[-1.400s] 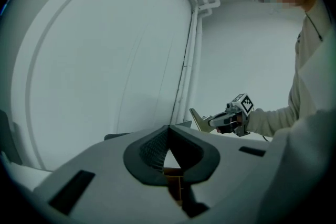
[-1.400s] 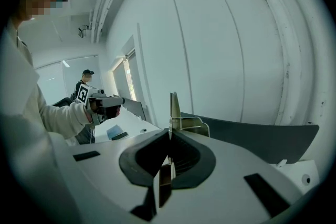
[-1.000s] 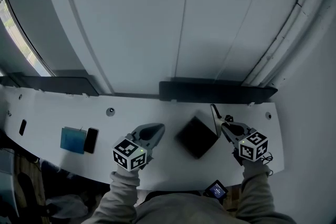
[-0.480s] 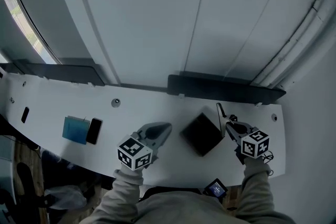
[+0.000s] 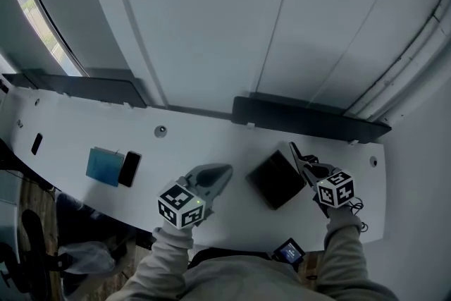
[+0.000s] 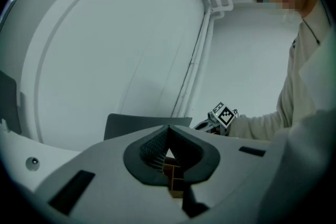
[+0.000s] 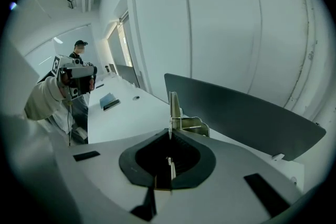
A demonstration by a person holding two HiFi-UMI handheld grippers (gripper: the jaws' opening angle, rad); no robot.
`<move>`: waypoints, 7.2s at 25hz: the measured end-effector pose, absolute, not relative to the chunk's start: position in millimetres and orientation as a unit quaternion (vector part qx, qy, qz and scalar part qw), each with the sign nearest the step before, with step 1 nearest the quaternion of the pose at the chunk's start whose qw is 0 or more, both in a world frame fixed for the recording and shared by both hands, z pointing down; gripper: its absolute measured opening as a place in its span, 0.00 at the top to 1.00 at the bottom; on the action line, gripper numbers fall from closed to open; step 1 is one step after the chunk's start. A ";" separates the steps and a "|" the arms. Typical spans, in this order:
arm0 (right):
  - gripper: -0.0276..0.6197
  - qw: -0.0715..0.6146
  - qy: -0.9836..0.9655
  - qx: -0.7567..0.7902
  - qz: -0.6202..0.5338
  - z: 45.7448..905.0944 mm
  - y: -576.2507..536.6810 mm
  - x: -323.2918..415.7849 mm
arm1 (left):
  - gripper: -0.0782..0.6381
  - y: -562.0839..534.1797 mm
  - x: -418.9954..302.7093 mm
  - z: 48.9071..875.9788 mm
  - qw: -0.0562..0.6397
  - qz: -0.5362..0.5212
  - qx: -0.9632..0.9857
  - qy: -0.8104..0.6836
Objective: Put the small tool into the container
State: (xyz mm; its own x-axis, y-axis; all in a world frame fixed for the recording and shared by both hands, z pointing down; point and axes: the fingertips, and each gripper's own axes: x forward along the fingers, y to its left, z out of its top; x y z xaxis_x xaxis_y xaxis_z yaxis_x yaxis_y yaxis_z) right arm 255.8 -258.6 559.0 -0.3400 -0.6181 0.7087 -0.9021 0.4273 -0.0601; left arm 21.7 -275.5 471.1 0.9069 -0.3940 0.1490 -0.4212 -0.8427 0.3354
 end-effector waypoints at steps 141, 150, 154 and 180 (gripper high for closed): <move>0.93 0.366 -0.772 0.414 0.314 643.4 -205.2 216.7 | 0.90 -208.8 17.7 494.0 0.160 0.074 0.967 -0.182; 0.93 0.331 -0.782 0.440 0.293 612.7 -196.1 202.1 | 0.90 -193.9 23.8 484.5 0.142 0.085 0.972 -0.167; 0.93 0.292 -0.797 0.450 0.278 583.5 -197.8 191.4 | 0.90 -187.7 30.1 480.0 0.132 0.086 0.976 -0.152; 0.93 0.094 -0.815 0.541 0.185 466.2 -164.6 199.0 | 0.90 -184.7 82.3 438.7 0.070 0.096 0.987 -0.106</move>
